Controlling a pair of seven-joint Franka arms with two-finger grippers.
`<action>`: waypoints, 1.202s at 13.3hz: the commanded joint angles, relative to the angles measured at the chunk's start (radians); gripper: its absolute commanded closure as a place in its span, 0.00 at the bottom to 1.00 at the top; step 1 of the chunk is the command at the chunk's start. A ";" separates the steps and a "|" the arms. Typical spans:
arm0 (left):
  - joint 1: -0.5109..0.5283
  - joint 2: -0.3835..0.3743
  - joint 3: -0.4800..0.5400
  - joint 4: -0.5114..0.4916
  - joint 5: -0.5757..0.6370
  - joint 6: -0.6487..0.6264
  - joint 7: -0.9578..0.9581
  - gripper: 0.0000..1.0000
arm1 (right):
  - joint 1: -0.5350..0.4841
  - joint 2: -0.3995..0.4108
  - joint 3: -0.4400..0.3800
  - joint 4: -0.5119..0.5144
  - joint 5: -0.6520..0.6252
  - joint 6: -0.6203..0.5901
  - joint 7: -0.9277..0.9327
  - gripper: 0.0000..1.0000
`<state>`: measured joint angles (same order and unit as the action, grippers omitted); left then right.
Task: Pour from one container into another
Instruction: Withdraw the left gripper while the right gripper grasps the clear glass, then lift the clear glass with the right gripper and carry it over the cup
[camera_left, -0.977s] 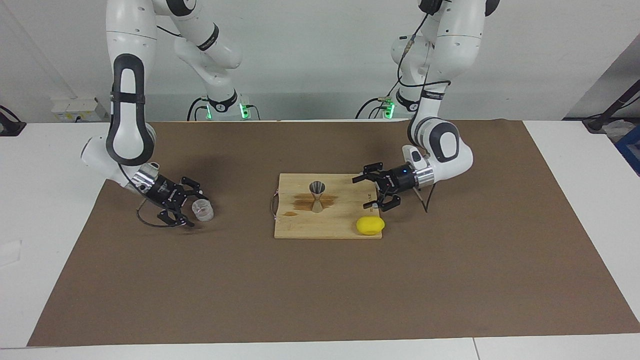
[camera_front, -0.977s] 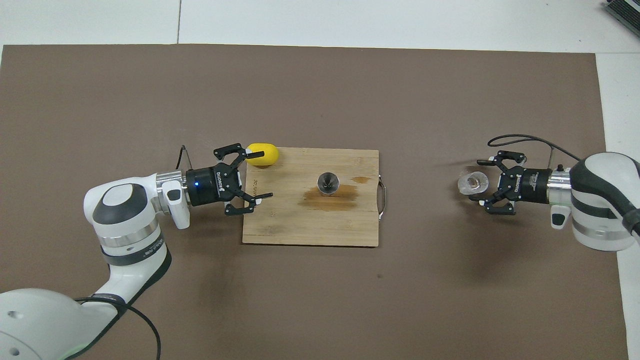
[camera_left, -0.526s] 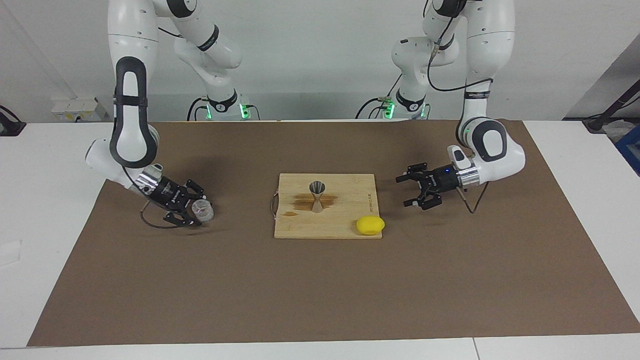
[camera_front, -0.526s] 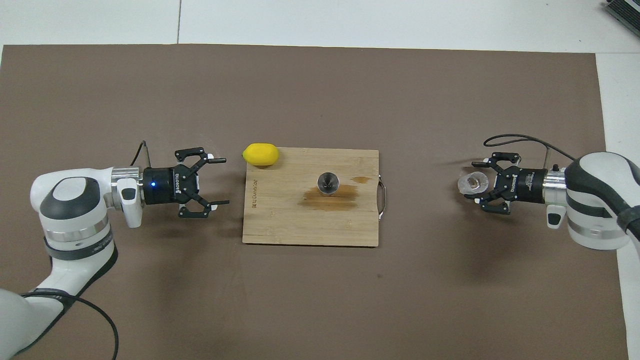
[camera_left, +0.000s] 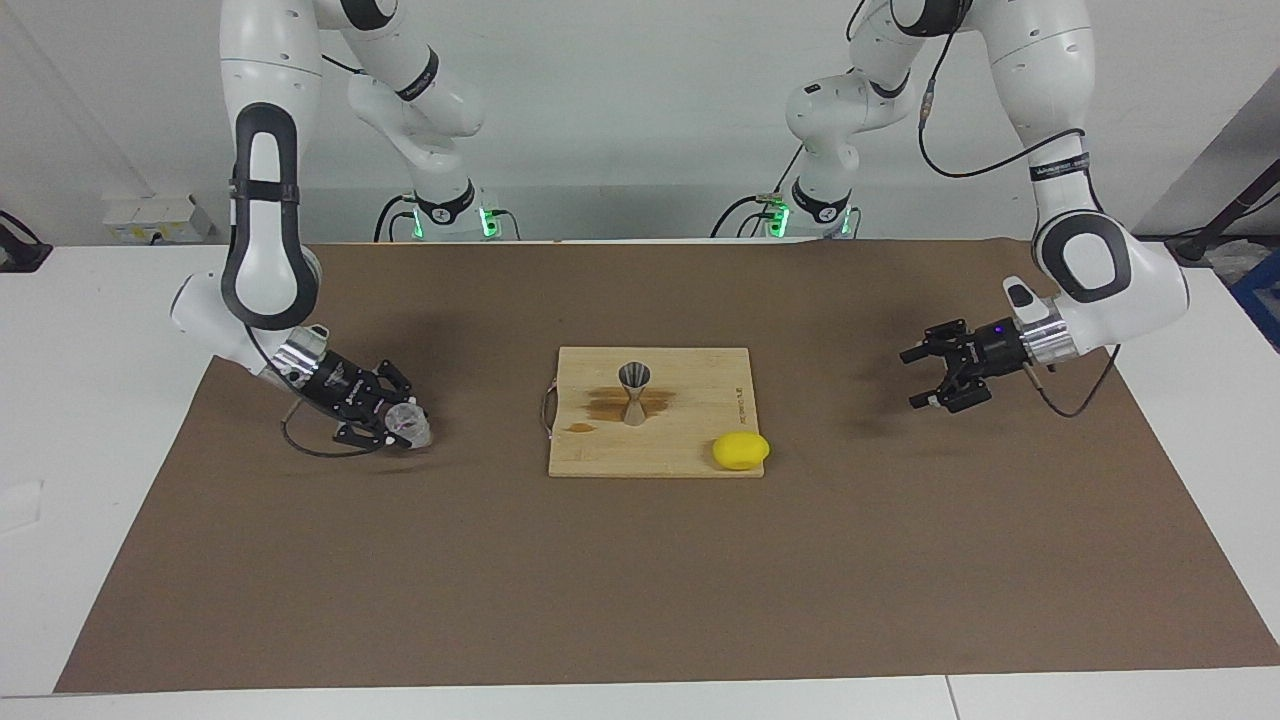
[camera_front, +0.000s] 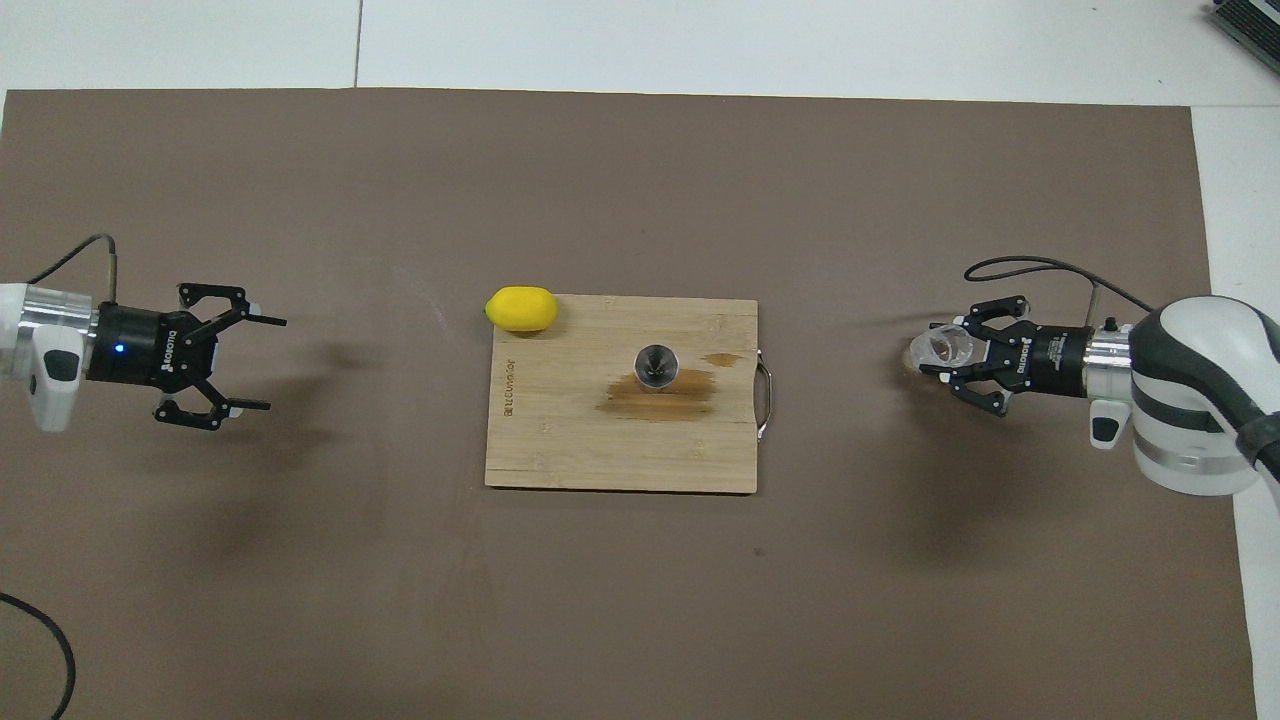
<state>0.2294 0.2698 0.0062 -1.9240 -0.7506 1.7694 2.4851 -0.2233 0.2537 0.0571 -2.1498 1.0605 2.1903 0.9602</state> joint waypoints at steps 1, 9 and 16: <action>0.004 -0.001 -0.002 0.081 0.144 -0.021 0.000 0.00 | 0.073 -0.070 0.001 -0.003 -0.037 0.025 0.099 0.96; -0.008 -0.199 0.018 0.155 0.359 -0.062 -0.003 0.00 | 0.260 -0.047 0.004 0.185 -0.342 0.019 0.455 0.96; -0.094 -0.356 0.005 0.168 0.580 -0.038 -0.084 0.00 | 0.439 0.031 0.003 0.387 -0.600 0.012 0.857 0.95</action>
<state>0.1637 -0.0506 0.0036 -1.7388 -0.2002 1.7277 2.4256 0.1785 0.2404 0.0613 -1.8489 0.5203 2.2062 1.7221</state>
